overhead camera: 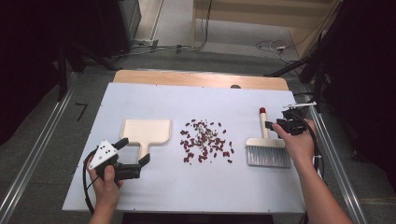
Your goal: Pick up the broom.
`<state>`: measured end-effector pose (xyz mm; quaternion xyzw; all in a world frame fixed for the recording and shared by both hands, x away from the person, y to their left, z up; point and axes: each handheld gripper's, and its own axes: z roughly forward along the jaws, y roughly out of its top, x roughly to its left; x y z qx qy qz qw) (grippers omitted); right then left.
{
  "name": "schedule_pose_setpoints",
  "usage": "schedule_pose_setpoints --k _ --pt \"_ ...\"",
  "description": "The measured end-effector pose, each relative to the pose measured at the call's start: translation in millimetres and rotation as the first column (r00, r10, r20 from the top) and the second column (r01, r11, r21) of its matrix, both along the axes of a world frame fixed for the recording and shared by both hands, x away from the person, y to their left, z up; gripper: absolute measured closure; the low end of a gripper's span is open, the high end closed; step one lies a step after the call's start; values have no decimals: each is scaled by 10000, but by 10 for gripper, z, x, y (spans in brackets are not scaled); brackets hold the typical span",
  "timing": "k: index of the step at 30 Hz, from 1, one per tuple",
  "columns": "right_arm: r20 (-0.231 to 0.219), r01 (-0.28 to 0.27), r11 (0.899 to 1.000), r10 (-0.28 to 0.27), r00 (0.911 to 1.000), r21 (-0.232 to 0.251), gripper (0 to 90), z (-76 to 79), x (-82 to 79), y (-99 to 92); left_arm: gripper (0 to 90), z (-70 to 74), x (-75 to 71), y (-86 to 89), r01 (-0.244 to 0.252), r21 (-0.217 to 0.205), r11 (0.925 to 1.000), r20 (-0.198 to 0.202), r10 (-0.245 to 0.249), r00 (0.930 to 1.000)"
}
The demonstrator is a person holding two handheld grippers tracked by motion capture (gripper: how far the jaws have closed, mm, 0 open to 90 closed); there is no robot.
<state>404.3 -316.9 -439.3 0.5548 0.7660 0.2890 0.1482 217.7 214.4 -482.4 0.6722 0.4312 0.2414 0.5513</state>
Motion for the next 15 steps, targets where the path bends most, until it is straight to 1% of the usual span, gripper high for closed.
schedule_pose_setpoints --k 3,5,6,8,9,10,11,12,13,15 --pt "-21 430 9989 -430 9991 184 446 -48 71 46 0 -1 -2 3 12 -8 10000 -12 -12 10000" --pt "-276 680 9971 -670 9974 355 479 -71 116 78 0 -3 -1 5 39 6 10000 -40 -39 10000" --pt "-494 658 9974 -644 9967 280 489 -90 144 94 0 -3 0 7 48 17 10000 -51 -48 10000" --pt "-714 729 9972 -738 9947 -151 517 -129 189 123 0 -5 1 8 52 -13 10000 -30 -52 10000" --pt "-923 726 9971 -745 9929 -232 514 -149 209 142 0 -3 1 10 42 -7 10000 -32 -42 10000" --pt "-1034 721 9965 -760 9917 -414 522 -169 225 157 0 -3 0 10 48 -5 10000 -31 -48 10000" --pt "-1006 700 9952 -766 9920 -677 521 -192 238 168 0 -4 -1 11 48 1 10000 -33 -48 10000" --pt "-1050 716 9944 -795 9913 -776 513 -215 253 176 0 -4 -1 12 48 7 10000 -50 -48 10000" --pt "-1327 822 9936 -919 9869 -768 520 -234 266 184 0 -4 -1 13 47 3 10000 -44 -47 10000" --pt "-1644 799 9944 -904 9822 -698 531 -273 283 210 0 -4 -2 17 54 -13 10000 -43 -54 10000"
